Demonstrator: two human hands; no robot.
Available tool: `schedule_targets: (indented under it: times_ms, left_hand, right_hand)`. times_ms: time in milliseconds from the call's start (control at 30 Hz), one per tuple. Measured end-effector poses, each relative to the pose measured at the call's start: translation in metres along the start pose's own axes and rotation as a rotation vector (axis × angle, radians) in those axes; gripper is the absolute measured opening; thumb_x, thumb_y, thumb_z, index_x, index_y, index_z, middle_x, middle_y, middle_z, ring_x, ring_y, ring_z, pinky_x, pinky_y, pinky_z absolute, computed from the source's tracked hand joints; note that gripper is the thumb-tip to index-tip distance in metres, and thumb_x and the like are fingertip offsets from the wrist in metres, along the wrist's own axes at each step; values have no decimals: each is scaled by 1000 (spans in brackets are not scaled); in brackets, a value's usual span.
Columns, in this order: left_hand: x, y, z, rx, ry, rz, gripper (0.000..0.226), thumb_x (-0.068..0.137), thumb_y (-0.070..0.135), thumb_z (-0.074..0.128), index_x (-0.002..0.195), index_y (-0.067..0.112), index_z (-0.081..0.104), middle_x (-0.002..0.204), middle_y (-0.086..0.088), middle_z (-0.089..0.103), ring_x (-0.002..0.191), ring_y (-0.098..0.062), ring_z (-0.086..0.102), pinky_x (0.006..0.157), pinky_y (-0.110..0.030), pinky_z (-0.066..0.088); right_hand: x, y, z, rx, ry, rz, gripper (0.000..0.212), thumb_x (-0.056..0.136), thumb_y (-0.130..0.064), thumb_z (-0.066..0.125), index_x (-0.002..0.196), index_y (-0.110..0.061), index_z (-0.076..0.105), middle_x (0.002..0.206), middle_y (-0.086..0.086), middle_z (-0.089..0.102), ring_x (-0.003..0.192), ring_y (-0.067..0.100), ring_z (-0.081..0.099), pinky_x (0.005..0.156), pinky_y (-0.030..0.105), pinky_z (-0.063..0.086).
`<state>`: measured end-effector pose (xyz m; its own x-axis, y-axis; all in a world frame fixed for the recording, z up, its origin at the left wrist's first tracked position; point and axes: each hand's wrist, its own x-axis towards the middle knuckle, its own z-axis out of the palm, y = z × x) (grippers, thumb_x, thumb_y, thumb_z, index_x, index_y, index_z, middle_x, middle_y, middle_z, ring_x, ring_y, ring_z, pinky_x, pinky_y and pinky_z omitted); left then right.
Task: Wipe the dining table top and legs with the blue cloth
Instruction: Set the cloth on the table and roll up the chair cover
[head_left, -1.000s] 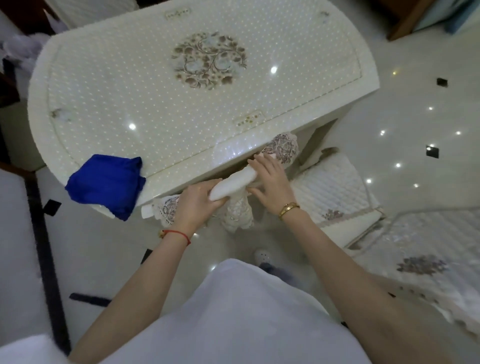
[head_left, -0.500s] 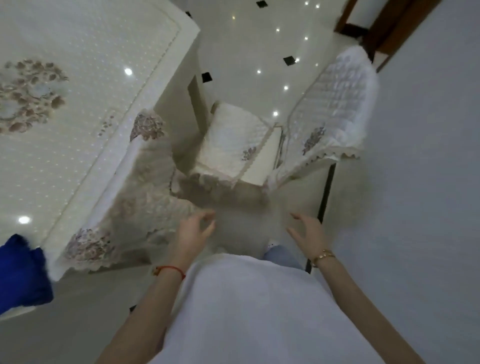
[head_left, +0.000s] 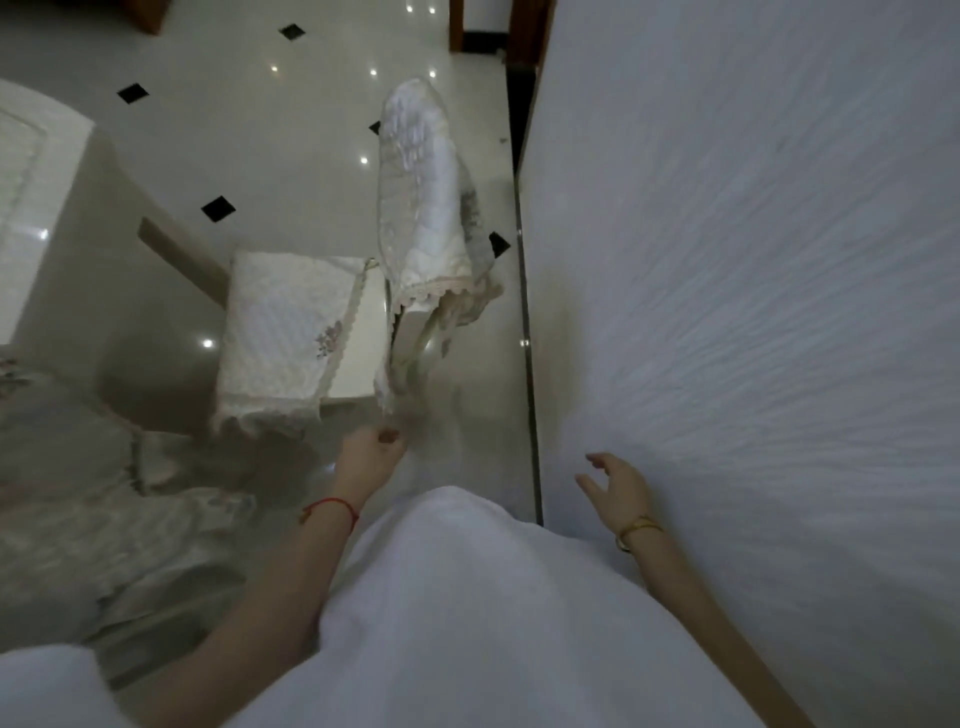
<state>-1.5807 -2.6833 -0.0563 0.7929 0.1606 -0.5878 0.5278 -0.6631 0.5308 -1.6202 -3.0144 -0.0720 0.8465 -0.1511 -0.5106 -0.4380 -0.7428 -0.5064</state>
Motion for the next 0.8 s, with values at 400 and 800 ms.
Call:
schedule_targets:
  times_ms: [400, 800]
  left_hand:
    - [89, 171, -66, -244, 516, 207, 64, 89, 44, 61, 143, 15, 40, 143, -4, 49, 128, -21, 49, 106, -41, 44]
    - [192, 229, -102, -399, 291, 137, 56, 73, 39, 80, 119, 16, 59, 105, 9, 58, 90, -6, 54, 67, -8, 40]
  right_hand:
    - [233, -208, -83, -24, 64, -523, 56, 92, -26, 61, 142, -13, 39, 139, 9, 45, 128, 23, 41, 105, 23, 29]
    - [384, -375, -107, -733, -86, -1523, 95, 72, -57, 73, 149, -23, 30, 154, 7, 31, 140, 33, 29, 111, 52, 33]
